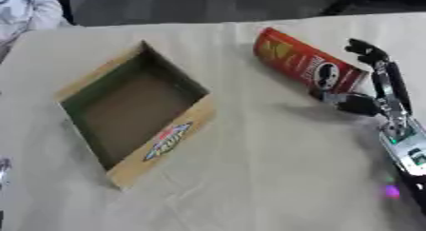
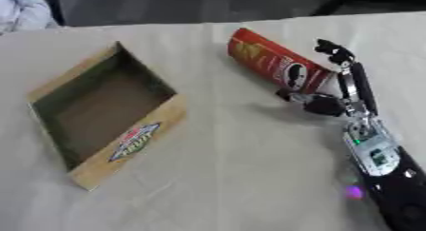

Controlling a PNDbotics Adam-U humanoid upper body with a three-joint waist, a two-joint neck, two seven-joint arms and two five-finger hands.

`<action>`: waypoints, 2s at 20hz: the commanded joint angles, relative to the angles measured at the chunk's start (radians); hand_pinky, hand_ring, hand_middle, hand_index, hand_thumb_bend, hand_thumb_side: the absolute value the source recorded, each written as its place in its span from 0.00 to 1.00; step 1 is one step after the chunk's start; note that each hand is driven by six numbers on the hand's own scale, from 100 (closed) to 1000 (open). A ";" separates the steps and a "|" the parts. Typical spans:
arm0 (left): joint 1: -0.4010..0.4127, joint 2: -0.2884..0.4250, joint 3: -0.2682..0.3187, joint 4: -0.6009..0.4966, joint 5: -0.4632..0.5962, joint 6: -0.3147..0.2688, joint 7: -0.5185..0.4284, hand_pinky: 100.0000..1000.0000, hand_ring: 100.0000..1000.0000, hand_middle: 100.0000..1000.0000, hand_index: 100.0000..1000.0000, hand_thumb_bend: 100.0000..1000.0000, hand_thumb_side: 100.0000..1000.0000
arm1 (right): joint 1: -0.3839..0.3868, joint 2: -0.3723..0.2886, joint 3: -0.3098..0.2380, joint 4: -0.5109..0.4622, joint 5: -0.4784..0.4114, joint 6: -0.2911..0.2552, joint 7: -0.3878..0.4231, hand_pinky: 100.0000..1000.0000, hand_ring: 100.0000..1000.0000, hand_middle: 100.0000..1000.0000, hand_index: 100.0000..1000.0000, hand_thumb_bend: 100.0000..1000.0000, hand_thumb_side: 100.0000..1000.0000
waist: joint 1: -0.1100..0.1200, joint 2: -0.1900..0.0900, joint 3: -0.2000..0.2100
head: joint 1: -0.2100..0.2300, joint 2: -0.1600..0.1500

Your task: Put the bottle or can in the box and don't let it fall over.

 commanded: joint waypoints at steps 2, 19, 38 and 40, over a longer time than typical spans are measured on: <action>-0.011 0.015 0.005 -0.019 0.003 -0.002 -0.004 0.51 0.87 0.61 0.63 0.49 0.57 | 0.009 0.000 -0.004 0.041 0.016 0.015 0.006 0.84 0.86 0.74 0.88 0.79 0.37 | 0.005 -0.004 0.004 | 0.004 -0.008; -0.010 0.017 0.007 -0.019 0.005 -0.005 -0.005 0.51 0.87 0.61 0.62 0.49 0.57 | 0.001 -0.003 0.004 0.029 0.096 0.148 0.105 0.73 0.82 0.72 0.87 0.68 0.24 | 0.003 -0.007 0.001 | 0.012 -0.003; -0.009 0.018 0.010 -0.020 0.004 -0.010 -0.001 0.50 0.87 0.60 0.61 0.48 0.56 | 0.010 -0.007 0.003 -0.018 0.025 0.181 0.139 0.55 0.72 0.60 0.75 0.38 0.00 | 0.000 -0.011 0.001 | 0.019 -0.001; -0.009 0.017 0.011 -0.020 0.004 -0.010 -0.001 0.50 0.86 0.60 0.61 0.48 0.56 | 0.011 -0.008 0.004 -0.021 0.018 0.168 0.125 0.54 0.71 0.59 0.72 0.35 0.00 | 0.000 -0.010 0.002 | 0.020 -0.001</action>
